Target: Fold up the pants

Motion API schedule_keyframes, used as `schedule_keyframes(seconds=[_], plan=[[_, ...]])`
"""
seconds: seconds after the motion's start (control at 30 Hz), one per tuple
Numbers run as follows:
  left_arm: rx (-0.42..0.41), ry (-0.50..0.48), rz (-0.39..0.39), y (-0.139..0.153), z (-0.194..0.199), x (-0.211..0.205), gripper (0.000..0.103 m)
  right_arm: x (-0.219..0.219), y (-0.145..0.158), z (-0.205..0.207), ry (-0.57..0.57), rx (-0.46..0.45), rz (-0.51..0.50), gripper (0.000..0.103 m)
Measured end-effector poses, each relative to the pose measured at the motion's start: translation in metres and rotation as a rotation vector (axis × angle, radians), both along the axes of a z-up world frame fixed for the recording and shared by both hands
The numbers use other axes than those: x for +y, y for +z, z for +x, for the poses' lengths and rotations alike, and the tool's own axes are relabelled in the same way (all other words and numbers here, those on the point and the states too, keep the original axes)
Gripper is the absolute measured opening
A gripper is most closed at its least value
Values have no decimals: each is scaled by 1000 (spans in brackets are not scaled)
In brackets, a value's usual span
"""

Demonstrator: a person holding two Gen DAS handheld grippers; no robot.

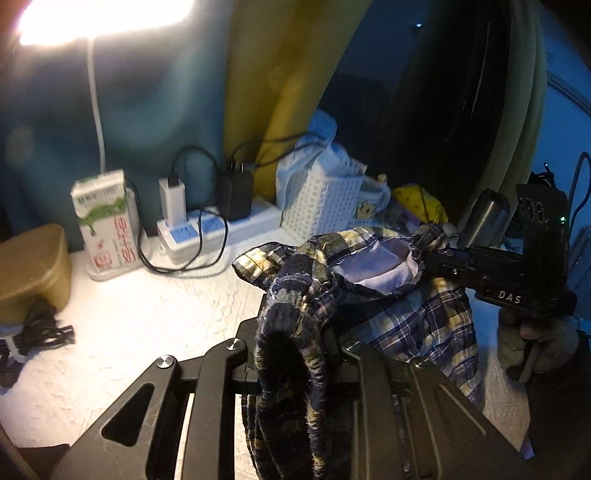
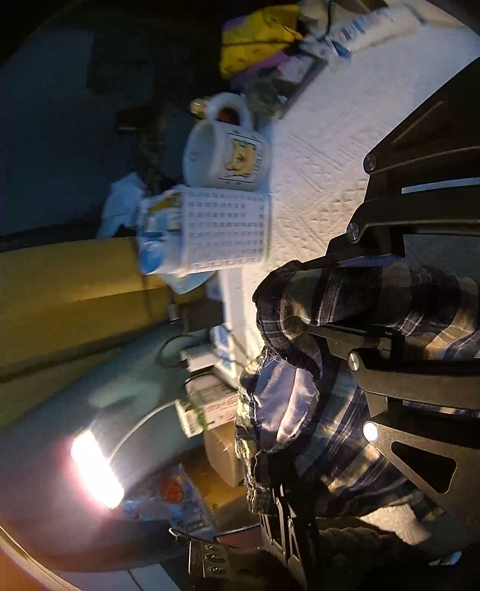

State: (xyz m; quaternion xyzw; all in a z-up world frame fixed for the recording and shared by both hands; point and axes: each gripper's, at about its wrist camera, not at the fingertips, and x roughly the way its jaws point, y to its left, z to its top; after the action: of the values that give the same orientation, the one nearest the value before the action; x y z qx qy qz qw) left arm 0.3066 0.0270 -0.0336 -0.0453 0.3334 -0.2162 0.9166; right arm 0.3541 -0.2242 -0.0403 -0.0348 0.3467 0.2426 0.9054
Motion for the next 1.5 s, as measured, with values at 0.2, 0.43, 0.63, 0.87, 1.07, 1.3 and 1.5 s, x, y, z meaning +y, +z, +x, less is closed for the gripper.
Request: schedule_keyframes(seconds=[0.2, 0.43, 0.63, 0.87, 1.07, 1.3, 1.5], plan=[[-62, 16, -30, 23, -23, 5, 18, 4, 32, -27, 8, -78, 0, 24], [-139, 32, -6, 50, -54, 11, 18, 9, 62, -61, 17, -162, 3, 24], [-218, 48, -19, 76, -84, 19, 18, 14, 91, -90, 30, -236, 7, 24], [-299, 81, -10, 100, -120, 30, 18, 26, 124, -122, 53, -315, 14, 24], [-334, 137, -4, 112, -151, 48, 18, 46, 140, -150, 103, -360, 20, 24], [-350, 221, 6, 119, -191, 78, 18, 81, 148, -180, 174, -394, 34, 24], [-371, 275, 29, 122, -228, 111, 18, 114, 151, -203, 250, -399, 65, 24]])
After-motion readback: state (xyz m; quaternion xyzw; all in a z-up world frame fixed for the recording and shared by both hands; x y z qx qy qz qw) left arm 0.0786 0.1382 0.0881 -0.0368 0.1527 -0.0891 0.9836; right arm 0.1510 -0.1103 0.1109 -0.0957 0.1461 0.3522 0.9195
